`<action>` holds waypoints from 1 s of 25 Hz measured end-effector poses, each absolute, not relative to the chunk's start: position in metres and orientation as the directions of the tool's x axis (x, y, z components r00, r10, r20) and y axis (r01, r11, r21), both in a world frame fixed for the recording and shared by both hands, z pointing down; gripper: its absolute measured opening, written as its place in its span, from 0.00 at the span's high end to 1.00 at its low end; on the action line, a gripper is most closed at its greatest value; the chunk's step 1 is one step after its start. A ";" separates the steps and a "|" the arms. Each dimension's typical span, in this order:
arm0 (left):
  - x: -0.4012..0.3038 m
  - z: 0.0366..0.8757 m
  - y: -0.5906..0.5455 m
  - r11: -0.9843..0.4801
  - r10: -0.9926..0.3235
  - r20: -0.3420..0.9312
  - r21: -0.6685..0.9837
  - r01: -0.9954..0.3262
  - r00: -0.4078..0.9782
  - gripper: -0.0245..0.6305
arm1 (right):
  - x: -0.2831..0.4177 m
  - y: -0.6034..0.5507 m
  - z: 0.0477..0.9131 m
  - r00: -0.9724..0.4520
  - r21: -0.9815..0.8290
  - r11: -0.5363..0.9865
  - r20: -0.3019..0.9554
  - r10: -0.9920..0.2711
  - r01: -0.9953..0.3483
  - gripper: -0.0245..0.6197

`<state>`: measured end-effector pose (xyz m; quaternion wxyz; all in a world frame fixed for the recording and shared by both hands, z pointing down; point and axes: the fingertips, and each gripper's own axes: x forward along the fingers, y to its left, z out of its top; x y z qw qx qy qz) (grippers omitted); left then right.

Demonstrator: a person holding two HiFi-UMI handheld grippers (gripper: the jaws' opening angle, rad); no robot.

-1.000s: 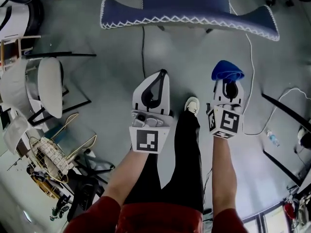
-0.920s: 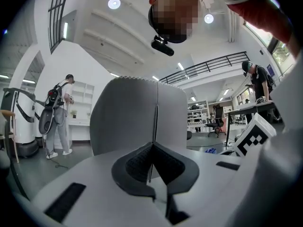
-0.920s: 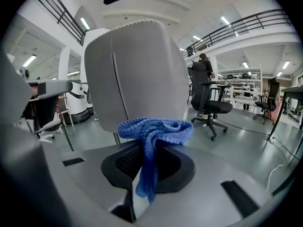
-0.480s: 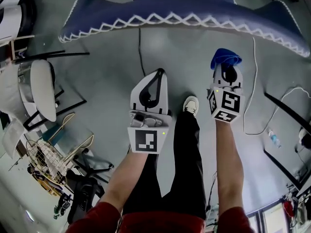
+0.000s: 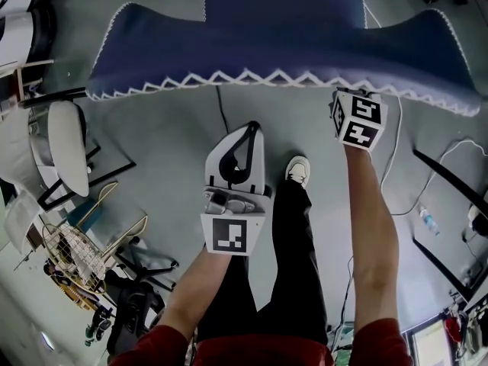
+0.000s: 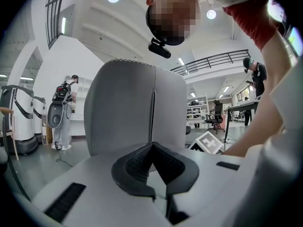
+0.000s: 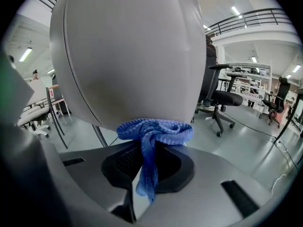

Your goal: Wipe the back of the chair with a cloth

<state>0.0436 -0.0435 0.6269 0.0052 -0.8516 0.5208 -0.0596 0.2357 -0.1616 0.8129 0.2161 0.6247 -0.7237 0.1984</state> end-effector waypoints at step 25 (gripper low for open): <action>0.052 0.519 -0.039 -0.476 -0.879 0.081 -0.075 -0.876 0.471 0.94 | 0.208 -0.145 0.675 -0.173 0.000 0.210 0.568 -0.805 -0.978 0.87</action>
